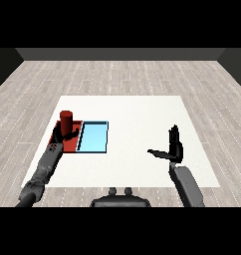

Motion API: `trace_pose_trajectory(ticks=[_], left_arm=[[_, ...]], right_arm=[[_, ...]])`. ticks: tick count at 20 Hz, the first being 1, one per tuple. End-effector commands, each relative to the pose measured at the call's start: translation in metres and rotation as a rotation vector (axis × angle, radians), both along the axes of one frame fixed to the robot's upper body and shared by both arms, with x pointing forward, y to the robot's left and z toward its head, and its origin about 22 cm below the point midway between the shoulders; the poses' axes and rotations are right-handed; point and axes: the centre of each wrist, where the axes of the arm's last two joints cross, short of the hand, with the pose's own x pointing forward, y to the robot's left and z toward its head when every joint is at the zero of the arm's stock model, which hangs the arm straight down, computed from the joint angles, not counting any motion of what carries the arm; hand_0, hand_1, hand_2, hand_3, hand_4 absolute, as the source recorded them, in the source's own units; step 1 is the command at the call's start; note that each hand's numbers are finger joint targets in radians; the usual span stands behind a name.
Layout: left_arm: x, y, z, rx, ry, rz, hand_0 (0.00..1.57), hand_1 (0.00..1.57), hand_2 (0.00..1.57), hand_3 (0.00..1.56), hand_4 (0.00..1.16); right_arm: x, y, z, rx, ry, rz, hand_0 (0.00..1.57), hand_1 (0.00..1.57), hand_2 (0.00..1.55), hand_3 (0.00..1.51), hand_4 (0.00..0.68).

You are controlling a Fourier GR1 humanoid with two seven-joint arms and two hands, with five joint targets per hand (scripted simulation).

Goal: Pick the red can and put it in the red box

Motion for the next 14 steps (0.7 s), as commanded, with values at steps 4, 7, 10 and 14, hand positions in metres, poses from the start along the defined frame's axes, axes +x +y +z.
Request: trace_pose_trajectory(ticks=[4,7,10,14], left_arm=[[0.008,0.001,-0.021,0.045,0.173,0.101,1.55,1.55,1.46,1.43,1.01],[-0.004,0.005,-0.038,0.043,0.328,0.162,0.69,0.69,0.72,0.49,0.74],[-0.008,0.009,-0.041,0.051,0.400,0.187,0.59,0.59,0.63,0.41,0.78],[-0.024,0.039,-0.041,-0.046,0.409,0.287,0.89,0.89,0.88,0.34,0.68]], right_arm=[[0.013,-0.003,-0.012,0.044,0.031,-0.001,0.00,0.00,0.00,0.00,0.000],[0.014,0.008,-0.024,0.042,0.039,-0.012,0.00,0.00,0.00,0.00,0.000],[0.017,-0.006,-0.021,0.009,0.047,-0.013,0.00,0.00,0.00,0.00,0.000],[0.033,-0.003,-0.019,0.020,0.012,-0.005,0.00,0.00,0.00,0.00,0.000]])
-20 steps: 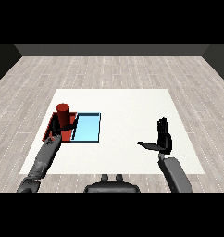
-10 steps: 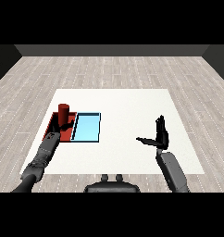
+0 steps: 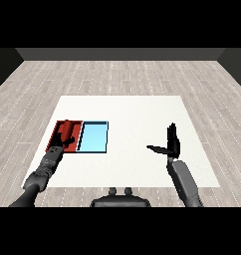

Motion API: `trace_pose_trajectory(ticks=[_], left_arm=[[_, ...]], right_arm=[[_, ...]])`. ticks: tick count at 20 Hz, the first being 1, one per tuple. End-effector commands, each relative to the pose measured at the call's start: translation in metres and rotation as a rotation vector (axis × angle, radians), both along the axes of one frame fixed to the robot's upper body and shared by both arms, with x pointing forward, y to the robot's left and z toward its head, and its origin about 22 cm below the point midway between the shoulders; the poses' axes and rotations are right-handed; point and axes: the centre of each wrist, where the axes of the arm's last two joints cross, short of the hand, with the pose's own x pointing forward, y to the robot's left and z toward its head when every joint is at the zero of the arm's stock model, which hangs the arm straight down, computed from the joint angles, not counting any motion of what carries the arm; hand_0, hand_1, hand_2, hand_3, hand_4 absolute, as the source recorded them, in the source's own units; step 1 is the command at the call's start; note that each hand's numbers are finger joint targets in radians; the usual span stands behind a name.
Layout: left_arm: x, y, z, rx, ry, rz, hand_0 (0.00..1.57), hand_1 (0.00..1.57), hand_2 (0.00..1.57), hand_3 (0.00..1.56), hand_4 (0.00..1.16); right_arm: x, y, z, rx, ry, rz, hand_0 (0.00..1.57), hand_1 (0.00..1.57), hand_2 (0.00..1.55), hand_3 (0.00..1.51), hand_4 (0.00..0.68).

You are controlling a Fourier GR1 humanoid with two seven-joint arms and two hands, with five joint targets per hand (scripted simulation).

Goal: Pick the red can and put it in the red box

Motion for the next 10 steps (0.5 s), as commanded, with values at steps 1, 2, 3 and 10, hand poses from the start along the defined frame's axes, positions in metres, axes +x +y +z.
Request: trace_pose_trajectory(ticks=[1,2,3,10], left_arm=[[-0.017,0.018,-0.008,-0.053,0.033,0.105,1.11,1.11,1.05,0.00,0.66],[-0.026,0.018,-0.018,-0.052,0.039,0.120,1.28,1.28,1.17,0.00,0.70],[-0.019,0.021,-0.009,-0.106,0.104,0.079,1.49,1.49,1.34,0.00,0.65],[-0.013,0.030,0.003,-0.063,0.123,0.026,0.00,0.00,0.00,0.00,0.00]], right_arm=[[0.004,-0.004,0.000,-0.006,-0.007,-0.004,0.00,0.00,0.00,0.00,0.000],[0.004,-0.015,-0.004,0.011,-0.004,-0.020,0.00,0.00,0.00,0.00,0.000],[0.017,-0.002,-0.003,0.011,-0.015,-0.021,0.00,0.00,0.00,0.00,0.000],[-0.004,0.001,0.000,0.031,-0.042,-0.008,0.00,0.00,0.00,0.00,0.000]])
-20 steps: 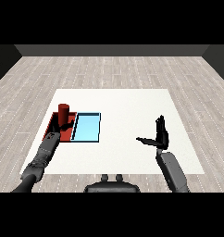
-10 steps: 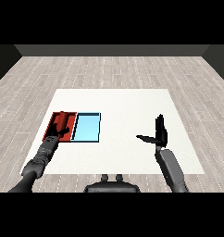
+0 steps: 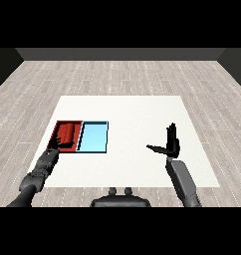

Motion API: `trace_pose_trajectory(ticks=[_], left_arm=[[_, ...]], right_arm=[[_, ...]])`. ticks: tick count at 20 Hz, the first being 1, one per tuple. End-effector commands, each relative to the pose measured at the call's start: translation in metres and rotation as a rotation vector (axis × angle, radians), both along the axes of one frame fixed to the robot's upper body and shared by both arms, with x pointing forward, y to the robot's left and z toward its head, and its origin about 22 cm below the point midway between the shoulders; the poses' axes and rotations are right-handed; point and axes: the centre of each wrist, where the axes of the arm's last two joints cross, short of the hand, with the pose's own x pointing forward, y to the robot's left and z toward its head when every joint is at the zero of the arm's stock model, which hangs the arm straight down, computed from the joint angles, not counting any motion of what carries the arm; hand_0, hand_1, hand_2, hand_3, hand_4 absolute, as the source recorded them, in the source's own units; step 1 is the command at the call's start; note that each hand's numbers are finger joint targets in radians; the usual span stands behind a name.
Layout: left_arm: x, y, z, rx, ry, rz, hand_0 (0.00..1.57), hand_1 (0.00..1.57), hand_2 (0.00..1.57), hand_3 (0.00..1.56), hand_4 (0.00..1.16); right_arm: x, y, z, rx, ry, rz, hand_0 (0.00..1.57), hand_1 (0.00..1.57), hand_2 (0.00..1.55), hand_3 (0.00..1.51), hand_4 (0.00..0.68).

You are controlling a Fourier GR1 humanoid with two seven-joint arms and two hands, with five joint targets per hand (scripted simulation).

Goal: Pick the red can and put it in the red box

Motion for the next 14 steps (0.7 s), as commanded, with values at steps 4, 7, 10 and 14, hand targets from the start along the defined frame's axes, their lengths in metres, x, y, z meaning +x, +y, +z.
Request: trace_pose_trajectory(ticks=[4,7,10,14], left_arm=[[0.014,0.007,0.020,0.037,-0.121,0.000,0.00,0.00,0.00,0.00,0.00],[0.022,-0.001,0.026,-0.043,-0.327,-0.094,0.00,0.00,0.00,0.00,0.00],[0.031,-0.001,0.040,-0.050,-0.503,-0.130,1.40,1.40,1.29,0.00,0.00],[0.035,-0.023,0.038,-0.184,-0.664,-0.289,1.11,1.11,1.17,0.00,0.00]], right_arm=[[0.004,-0.004,0.014,0.048,-0.021,-0.006,0.00,0.00,0.00,0.00,0.000],[0.004,0.001,0.005,0.026,-0.047,0.050,0.00,0.00,0.00,0.00,0.000],[-0.007,-0.004,0.009,0.032,-0.051,0.061,0.00,0.00,0.00,0.00,0.000],[-0.006,0.009,0.011,0.021,-0.049,0.115,0.00,0.00,0.00,0.00,0.000]])
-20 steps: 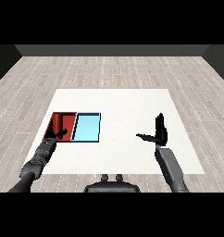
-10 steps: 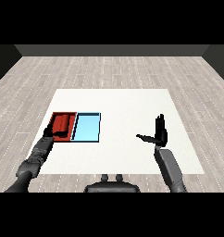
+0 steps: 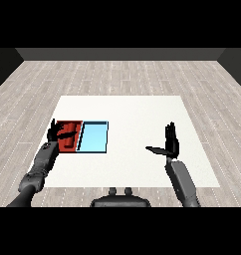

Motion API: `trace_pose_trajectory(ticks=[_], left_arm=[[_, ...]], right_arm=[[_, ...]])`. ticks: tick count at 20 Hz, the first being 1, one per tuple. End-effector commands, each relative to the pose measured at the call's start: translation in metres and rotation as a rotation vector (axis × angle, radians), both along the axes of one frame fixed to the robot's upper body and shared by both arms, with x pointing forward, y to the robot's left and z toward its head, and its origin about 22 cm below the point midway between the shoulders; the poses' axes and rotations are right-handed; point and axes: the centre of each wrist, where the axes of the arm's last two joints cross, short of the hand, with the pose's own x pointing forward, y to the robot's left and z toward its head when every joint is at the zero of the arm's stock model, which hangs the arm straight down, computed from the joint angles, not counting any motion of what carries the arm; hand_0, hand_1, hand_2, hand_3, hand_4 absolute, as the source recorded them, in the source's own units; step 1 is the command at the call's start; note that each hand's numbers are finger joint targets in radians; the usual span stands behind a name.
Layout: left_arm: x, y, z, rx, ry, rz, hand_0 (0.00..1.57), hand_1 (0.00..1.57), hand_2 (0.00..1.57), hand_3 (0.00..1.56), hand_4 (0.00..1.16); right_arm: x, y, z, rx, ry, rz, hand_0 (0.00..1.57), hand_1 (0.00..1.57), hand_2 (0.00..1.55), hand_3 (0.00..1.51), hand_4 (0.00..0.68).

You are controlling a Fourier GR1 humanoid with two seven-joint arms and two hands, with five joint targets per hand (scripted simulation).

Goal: Pick the red can and put it in the red box

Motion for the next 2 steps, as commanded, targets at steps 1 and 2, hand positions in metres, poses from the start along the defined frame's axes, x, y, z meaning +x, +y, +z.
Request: trace_pose_trajectory(ticks=[1,2], left_arm=[[0.0061,-0.0201,0.0040,-0.109,-0.239,-0.160,0.00,0.00,0.00,0.00,0.00],[0.0012,-0.0179,0.0015,-0.116,-0.261,-0.179,0.00,0.00,0.00,0.00,0.00]], right_arm=[[-0.0181,-0.0062,-0.0057,-0.012,-0.009,0.055,0.00,0.00,0.00,0.00,0.000],[-0.0113,0.0009,-0.0051,-0.013,-0.025,0.060,0.00,0.00,0.00,0.00,0.000]])
